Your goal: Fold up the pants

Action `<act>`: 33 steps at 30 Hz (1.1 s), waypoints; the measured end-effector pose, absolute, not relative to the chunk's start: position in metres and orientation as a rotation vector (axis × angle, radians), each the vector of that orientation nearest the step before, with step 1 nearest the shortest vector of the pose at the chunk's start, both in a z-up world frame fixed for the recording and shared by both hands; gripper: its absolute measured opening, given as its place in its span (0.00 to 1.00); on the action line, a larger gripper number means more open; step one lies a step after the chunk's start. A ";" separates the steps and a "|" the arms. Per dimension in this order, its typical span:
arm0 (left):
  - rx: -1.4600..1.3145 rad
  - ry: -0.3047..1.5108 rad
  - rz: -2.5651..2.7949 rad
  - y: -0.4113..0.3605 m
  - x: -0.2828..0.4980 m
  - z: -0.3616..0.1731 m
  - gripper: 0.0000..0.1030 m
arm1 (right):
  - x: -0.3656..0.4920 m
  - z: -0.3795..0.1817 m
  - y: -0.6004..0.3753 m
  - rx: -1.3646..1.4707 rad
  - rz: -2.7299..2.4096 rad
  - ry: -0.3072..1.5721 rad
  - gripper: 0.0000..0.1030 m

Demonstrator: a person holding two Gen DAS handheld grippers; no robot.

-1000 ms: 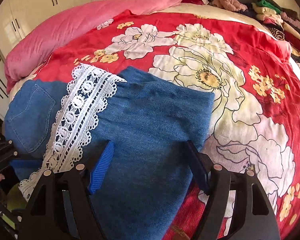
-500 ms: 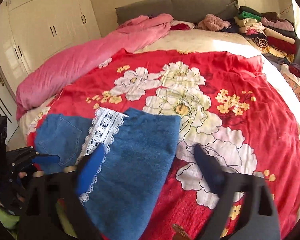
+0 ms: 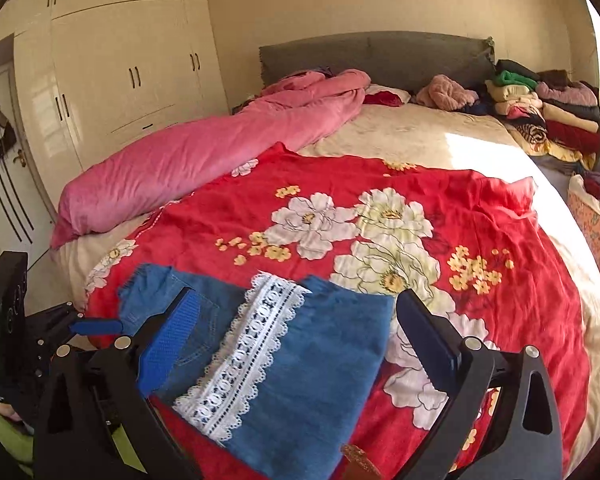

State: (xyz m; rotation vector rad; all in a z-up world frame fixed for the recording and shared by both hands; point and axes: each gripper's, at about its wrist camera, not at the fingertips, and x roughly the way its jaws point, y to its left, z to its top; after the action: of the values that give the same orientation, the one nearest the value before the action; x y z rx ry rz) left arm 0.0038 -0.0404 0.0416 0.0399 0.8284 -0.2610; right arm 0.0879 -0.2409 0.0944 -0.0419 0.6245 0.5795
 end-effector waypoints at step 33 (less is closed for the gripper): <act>-0.213 0.861 -0.029 0.101 -0.003 0.004 0.91 | 0.124 0.063 -0.070 -0.217 0.769 0.802 0.95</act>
State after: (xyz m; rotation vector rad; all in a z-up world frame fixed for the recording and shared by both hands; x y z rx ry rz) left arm -0.0029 0.1009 0.0044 -0.2130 0.8607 -0.0293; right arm 0.1241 -0.0698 0.0631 -0.2167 0.8025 0.7695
